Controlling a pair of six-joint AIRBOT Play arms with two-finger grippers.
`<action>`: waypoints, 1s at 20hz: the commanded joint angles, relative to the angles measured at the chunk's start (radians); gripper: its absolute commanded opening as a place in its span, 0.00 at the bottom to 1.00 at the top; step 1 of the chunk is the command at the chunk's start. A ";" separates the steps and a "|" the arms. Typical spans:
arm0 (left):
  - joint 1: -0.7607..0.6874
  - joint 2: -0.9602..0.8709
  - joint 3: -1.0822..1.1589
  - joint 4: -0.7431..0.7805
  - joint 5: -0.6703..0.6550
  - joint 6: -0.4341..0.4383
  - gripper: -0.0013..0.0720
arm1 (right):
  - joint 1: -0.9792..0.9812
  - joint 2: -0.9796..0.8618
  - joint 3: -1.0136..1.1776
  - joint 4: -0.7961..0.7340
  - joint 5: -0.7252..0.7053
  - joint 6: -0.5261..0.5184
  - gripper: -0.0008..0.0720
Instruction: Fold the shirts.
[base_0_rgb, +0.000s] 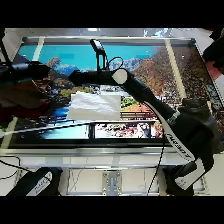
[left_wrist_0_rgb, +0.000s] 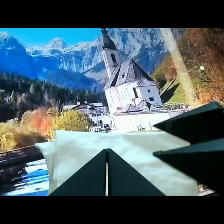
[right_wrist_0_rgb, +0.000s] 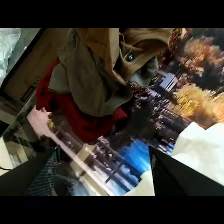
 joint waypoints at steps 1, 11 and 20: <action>0.018 0.015 -0.003 0.043 -0.058 0.000 0.04 | -0.116 -0.016 0.112 -0.232 0.348 0.077 0.72; 0.018 0.015 -0.066 0.043 -0.057 0.000 0.04 | -0.622 -0.032 -0.307 0.026 0.634 0.114 0.73; 0.017 0.015 -0.141 0.043 0.000 0.000 0.04 | -0.485 -0.174 -0.396 0.240 0.470 -0.006 0.87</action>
